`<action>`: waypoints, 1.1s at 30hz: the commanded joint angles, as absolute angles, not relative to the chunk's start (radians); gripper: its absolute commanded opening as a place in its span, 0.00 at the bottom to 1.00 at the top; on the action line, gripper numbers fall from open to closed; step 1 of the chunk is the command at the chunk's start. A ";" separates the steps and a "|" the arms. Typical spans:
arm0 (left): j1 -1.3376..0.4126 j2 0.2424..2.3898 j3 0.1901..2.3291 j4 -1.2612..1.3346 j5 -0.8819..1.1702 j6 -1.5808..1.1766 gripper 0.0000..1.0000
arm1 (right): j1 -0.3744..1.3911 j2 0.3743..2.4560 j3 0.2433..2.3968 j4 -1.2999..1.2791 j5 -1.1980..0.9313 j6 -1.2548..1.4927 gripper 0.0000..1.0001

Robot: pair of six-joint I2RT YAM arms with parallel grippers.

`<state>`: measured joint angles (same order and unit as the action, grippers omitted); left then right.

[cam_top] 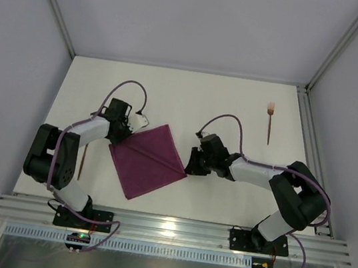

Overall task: Fold the napkin into a case and place the utensils inside
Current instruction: Move the upper triangle-folded napkin to the center of the board.

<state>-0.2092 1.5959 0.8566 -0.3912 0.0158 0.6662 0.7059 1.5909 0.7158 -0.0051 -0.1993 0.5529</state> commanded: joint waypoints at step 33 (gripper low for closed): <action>-0.342 1.292 0.739 -0.775 0.060 0.540 0.54 | 0.489 2.264 1.560 -0.102 -0.549 0.500 0.52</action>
